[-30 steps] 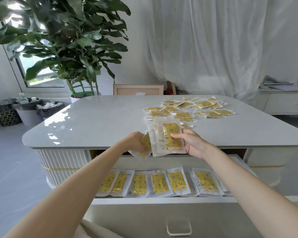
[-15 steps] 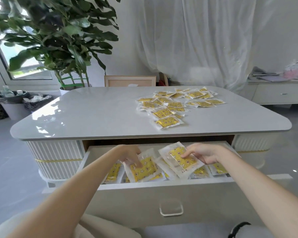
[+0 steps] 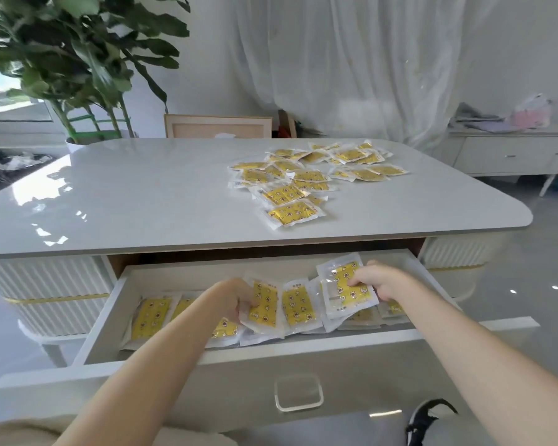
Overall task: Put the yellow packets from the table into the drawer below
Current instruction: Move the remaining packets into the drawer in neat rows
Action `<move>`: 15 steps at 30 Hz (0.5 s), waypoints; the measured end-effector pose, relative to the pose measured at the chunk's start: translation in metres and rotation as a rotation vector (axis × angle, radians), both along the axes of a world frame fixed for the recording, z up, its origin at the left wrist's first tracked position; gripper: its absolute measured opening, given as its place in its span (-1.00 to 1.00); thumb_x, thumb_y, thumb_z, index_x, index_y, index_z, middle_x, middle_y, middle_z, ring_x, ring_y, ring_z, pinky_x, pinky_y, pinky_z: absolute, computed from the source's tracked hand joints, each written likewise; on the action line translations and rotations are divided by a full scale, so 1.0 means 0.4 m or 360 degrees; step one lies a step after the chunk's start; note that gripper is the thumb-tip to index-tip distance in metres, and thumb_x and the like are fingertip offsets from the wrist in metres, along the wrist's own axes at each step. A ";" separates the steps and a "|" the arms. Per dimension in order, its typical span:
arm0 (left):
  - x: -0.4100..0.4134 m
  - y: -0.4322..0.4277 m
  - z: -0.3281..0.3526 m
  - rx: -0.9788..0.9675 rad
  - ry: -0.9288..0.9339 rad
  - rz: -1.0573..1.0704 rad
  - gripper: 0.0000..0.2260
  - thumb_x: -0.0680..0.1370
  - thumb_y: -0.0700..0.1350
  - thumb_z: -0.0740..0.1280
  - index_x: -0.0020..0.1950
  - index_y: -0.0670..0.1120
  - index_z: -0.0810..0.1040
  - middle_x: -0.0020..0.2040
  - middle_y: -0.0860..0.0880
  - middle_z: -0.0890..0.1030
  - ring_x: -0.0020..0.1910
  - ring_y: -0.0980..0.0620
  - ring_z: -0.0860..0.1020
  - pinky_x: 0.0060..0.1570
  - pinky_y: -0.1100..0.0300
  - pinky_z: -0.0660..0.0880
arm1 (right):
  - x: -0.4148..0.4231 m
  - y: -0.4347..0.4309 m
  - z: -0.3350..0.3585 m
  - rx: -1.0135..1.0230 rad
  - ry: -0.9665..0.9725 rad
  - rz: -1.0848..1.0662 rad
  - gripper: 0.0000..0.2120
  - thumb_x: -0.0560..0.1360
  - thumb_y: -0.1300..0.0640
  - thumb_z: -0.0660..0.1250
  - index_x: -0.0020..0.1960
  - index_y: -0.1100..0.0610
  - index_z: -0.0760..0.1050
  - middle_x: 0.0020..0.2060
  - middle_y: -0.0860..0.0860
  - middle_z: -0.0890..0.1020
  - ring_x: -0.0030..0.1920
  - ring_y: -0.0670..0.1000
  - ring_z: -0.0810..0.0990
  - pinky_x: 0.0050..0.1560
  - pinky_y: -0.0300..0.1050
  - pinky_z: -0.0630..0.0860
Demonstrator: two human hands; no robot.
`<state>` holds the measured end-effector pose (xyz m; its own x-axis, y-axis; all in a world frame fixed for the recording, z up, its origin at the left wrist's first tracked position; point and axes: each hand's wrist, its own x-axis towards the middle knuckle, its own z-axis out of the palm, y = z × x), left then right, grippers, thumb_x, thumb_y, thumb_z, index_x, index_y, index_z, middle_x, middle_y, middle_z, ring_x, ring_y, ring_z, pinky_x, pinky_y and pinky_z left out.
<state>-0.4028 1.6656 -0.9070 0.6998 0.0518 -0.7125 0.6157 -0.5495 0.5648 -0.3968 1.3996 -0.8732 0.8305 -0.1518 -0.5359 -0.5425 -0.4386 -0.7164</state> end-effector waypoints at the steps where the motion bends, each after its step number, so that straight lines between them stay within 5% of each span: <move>1: -0.010 -0.008 0.009 0.0105 -0.0045 -0.0143 -0.77 0.56 -0.29 0.29 0.21 -0.25 0.45 0.22 -0.11 0.51 0.29 -0.16 0.47 0.31 0.00 0.42 | 0.003 -0.006 -0.006 -0.0020 -0.0012 -0.0020 -0.53 0.49 0.40 0.31 0.35 0.26 0.26 0.14 0.27 0.55 0.04 0.24 0.64 0.10 0.23 0.56; 3: -0.008 -0.017 0.005 0.0374 -0.0218 -0.0345 -0.86 0.55 -0.27 0.31 0.09 -0.14 0.45 0.09 -0.10 0.53 0.31 -0.15 0.47 0.28 0.05 0.44 | 0.009 -0.011 -0.016 -0.0072 -0.0052 -0.0057 -0.51 0.49 0.39 0.32 0.36 0.25 0.24 0.21 0.26 0.51 0.15 0.24 0.58 0.19 0.21 0.52; 6: -0.012 -0.039 -0.007 0.0595 -0.0404 -0.0326 -0.62 0.56 -0.26 0.25 0.37 -0.24 0.34 -0.07 -0.10 0.49 0.27 -0.16 0.49 0.13 0.10 0.49 | 0.004 -0.007 -0.028 -0.0226 -0.0097 -0.0047 -0.56 0.48 0.37 0.32 0.32 0.29 0.29 0.24 0.23 0.48 0.22 0.20 0.53 0.26 0.14 0.48; 10: -0.032 -0.058 -0.004 0.1156 -0.0631 -0.0486 -0.32 0.49 -0.12 0.37 0.48 -0.24 0.08 0.36 -0.18 0.31 0.30 -0.14 0.44 0.10 0.08 0.49 | -0.005 -0.005 -0.037 -0.0545 -0.0177 -0.0022 -0.63 0.51 0.30 0.32 0.29 0.31 0.36 0.16 0.17 0.51 0.17 0.13 0.52 0.19 -0.04 0.49; 15: -0.028 -0.116 0.010 0.1078 -0.0910 -0.0807 -0.55 0.52 -0.11 0.32 0.39 -0.09 0.32 0.33 -0.15 0.31 0.28 -0.14 0.38 0.14 0.05 0.50 | -0.011 -0.008 -0.014 -0.0633 -0.0214 -0.0041 -0.60 0.56 0.26 0.23 0.36 0.32 0.30 0.28 0.19 0.46 0.28 0.16 0.46 0.17 -0.06 0.45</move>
